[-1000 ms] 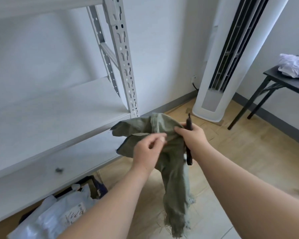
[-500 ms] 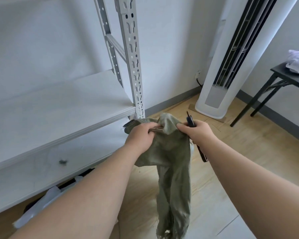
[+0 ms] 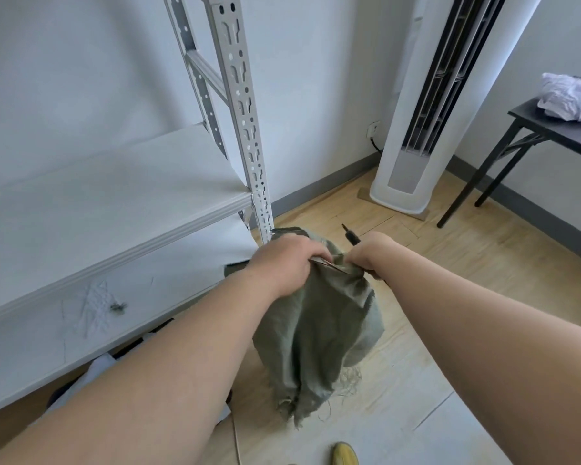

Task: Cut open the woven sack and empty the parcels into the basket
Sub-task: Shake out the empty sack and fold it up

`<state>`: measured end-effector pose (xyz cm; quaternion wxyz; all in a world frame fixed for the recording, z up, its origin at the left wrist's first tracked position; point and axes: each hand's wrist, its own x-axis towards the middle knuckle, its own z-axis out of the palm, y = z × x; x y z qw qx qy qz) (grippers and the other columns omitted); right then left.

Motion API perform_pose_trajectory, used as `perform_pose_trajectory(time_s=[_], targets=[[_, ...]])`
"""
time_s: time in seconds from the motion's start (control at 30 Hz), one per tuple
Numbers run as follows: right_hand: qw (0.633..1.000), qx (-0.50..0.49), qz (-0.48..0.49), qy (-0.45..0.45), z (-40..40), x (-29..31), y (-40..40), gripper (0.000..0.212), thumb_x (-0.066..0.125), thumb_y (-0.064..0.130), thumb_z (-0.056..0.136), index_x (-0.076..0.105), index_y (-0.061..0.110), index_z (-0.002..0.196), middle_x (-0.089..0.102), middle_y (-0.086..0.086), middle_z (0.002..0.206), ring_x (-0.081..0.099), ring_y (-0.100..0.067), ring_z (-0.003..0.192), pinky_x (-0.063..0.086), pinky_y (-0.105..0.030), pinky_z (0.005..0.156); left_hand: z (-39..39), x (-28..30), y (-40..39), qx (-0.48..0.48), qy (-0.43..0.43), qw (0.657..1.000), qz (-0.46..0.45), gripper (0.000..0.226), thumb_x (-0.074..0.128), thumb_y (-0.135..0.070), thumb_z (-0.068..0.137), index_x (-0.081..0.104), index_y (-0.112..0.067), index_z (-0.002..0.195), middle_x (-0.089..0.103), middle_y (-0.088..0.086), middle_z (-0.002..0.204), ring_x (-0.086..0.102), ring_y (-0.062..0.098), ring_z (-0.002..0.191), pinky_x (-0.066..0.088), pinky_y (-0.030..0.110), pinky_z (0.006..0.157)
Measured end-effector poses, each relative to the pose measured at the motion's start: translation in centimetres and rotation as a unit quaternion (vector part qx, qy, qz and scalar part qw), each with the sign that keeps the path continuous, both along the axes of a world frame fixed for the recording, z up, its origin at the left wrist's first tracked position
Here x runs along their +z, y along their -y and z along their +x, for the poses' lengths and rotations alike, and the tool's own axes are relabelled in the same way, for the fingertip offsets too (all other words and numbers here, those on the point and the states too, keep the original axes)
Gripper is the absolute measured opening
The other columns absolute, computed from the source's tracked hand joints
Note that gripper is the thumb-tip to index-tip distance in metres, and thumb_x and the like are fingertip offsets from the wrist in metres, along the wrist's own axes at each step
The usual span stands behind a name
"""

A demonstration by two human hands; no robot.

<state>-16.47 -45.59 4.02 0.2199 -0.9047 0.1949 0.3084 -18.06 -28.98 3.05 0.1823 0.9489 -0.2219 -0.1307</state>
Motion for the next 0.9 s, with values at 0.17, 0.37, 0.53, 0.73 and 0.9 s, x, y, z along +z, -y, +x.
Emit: perform_pose_trajectory(time_s=[0.17,0.37,0.53,0.73,0.9], targets=[[0.929,-0.252,0.264,0.058,-0.3,-0.8,-2.1,0.007,0.053,0.010,0.080,0.053,0.005,0.076,0.049,-0.007,0.056,0.037,-0.017,0.044,0.033,-0.025,0.047,-0.2,1.0,-1.3,0.039,-0.084,0.994,0.060,0.096,0.071,-0.074,0.058,0.037,-0.041,0.142,0.047,-0.002,0.140,0.039,0.022,0.131,0.037,0.044,0.106],[0.899,-0.184,0.392,0.060,-0.5,0.9,-3.7,0.020,0.062,0.014,0.086,0.062,0.004,0.104,0.059,-0.012,0.074,0.041,-0.014,0.047,0.035,-0.023,0.044,-0.9,1.0,-1.2,0.180,0.079,0.980,0.012,0.041,0.066,-0.034,0.081,0.062,-0.032,0.122,0.059,0.002,0.110,0.054,0.027,0.108,0.044,0.037,0.089],[0.949,-0.058,0.207,0.231,0.0,0.7,-1.9,0.031,0.055,0.010,0.087,0.065,0.024,0.113,0.070,-0.001,0.101,0.058,-0.012,0.063,0.046,-0.025,0.053,0.3,1.9,-4.3,0.197,0.075,0.977,-0.044,0.032,0.055,-0.005,0.083,0.073,-0.022,0.104,0.055,0.006,0.104,0.050,0.028,0.108,0.044,0.035,0.088],[0.931,0.201,0.052,0.299,1.1,0.5,-2.8,0.051,0.045,-0.002,0.084,0.061,0.024,0.124,0.045,0.002,0.133,0.044,-0.023,0.119,0.049,-0.039,0.090,1.1,4.4,-6.5,0.205,0.126,0.966,-0.091,0.042,0.046,0.014,0.075,0.074,-0.014,0.089,0.053,0.005,0.101,0.046,0.031,0.111,0.039,0.037,0.094],[0.940,0.254,-0.074,0.218,2.6,0.7,-3.2,0.033,0.052,0.005,0.085,0.061,0.023,0.111,0.049,-0.001,0.114,0.045,-0.023,0.106,0.052,-0.039,0.084,1.6,6.1,-8.2,0.269,0.154,0.939,-0.150,0.039,0.046,0.013,0.077,0.072,-0.012,0.091,0.053,0.005,0.101,0.050,0.031,0.107,0.042,0.038,0.095]])
